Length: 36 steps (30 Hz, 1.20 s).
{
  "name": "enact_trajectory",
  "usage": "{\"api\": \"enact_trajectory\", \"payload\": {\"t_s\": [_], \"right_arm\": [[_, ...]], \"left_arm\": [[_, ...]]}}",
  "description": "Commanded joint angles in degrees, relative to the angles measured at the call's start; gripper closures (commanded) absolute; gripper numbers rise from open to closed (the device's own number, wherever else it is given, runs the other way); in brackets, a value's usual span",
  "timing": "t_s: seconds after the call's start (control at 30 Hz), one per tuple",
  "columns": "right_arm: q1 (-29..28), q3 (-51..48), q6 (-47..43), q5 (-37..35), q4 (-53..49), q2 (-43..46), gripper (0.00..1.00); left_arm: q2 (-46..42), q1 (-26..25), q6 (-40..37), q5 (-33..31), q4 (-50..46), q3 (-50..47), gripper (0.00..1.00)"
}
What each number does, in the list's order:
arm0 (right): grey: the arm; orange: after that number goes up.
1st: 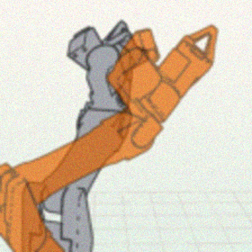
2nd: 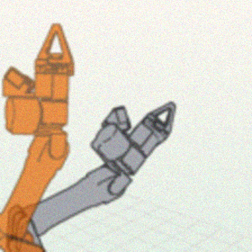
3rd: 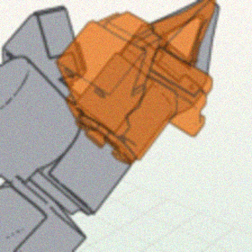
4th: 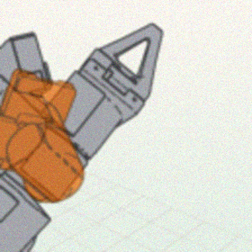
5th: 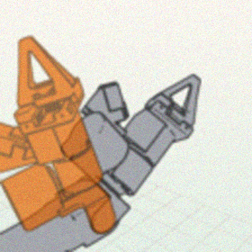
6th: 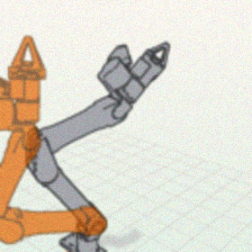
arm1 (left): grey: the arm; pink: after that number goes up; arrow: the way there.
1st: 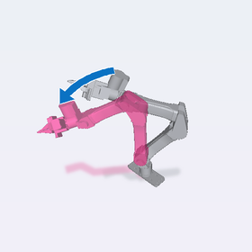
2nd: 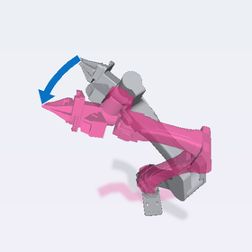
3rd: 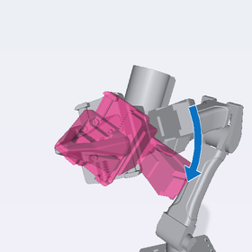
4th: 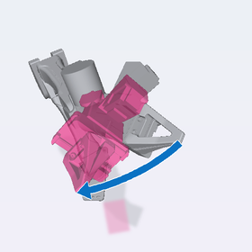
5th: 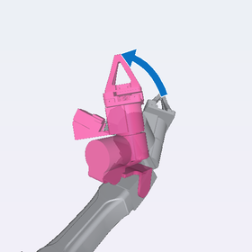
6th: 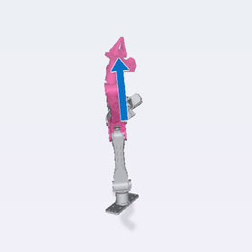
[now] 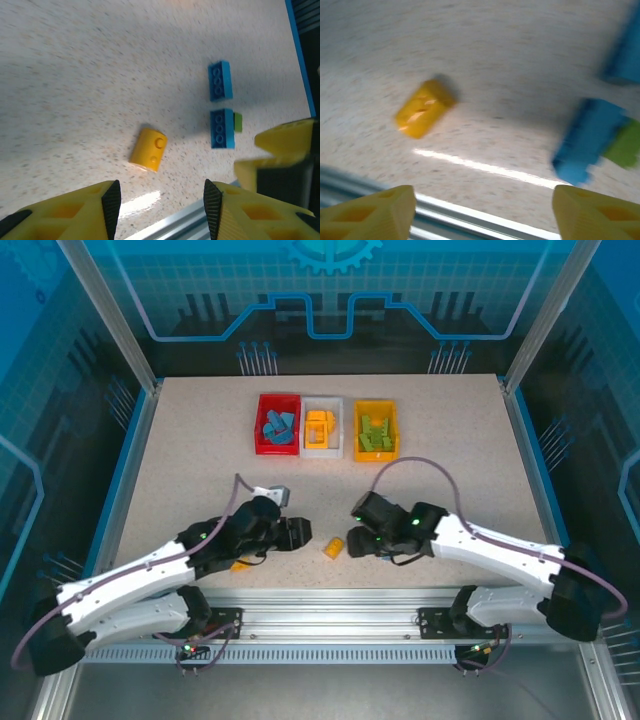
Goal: Sort the legos into containers by color
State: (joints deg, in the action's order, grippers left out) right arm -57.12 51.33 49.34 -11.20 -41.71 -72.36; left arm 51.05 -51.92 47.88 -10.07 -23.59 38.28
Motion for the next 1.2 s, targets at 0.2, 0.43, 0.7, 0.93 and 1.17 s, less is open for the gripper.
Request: {"api": "enact_trajectory", "payload": {"t_s": [0.2, 0.43, 0.7, 0.93, 1.17], "right_arm": [[-3.4, 9.4, -23.2, 1.2, 1.4, -18.1, 0.15], [-0.6, 12.2, -29.5, 4.8, 1.4, -25.1, 0.14], [2.0, 14.5, -32.8, 5.2, 1.9, -31.0, 0.31], [2.3, 14.7, -31.6, 5.9, 4.5, -32.0, 0.57], [7.1, 18.4, -28.9, 4.4, 4.3, -26.6, 0.62]], "left_arm": [[-10.9, -0.4, 5.6, -11.2, -12.0, -0.6, 0.49], [-10.9, -0.4, 5.5, -11.9, -12.0, -0.3, 0.49], [-10.6, -0.4, 5.3, -11.6, -12.5, 0.2, 0.49], [-10.4, -0.4, 5.3, -11.0, -11.4, -0.3, 0.49], [-8.8, -0.2, 2.8, -11.6, -9.2, 2.5, 0.46]]}}
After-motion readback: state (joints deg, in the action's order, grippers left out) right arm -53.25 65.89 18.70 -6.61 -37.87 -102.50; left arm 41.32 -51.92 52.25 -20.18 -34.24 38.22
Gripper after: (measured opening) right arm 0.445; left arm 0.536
